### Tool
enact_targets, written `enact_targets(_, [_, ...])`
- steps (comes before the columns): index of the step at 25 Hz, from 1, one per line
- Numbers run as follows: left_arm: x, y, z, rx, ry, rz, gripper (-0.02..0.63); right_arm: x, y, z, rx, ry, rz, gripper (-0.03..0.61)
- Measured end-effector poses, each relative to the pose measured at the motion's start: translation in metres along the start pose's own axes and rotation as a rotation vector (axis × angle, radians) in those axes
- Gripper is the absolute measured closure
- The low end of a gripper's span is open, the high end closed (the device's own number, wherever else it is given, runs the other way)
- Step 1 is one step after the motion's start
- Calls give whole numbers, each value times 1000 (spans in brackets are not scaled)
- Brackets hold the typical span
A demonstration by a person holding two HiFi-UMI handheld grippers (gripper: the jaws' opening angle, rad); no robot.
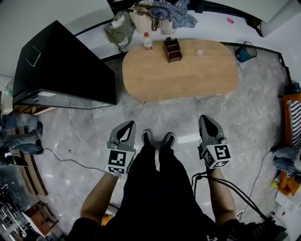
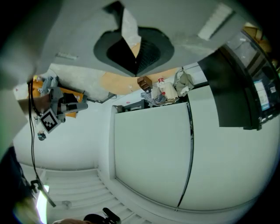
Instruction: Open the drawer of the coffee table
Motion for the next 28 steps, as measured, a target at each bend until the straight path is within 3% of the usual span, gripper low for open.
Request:
enact_targets(4, [-3,21,40,-33,67,89,612,29,7,15,-1,49,-1,575])
enact_targets(7, [0,51,64,-96,123,48,612,47,24,28,-30,68,23,575])
enact_targets(13, [-10,86,97,-92,68,23,611,77,55,59,-50,78,47,575])
enact_targets(22, [-8,152,139,-107,90,17,611,111,106,104,-57,86,80,575])
enact_targets(28, [-14,201,186,-125,62,-60,611,139,149,148,-46,68,122,575])
Point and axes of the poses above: the fingertips, and each gripper's own axes: z forward along the fingers, x to its right, y out of its underside, the point moved 4 cm from there along -z, backward along the fingers, and after that the axes turned 10 degrees about z, right-handed, at the moved point
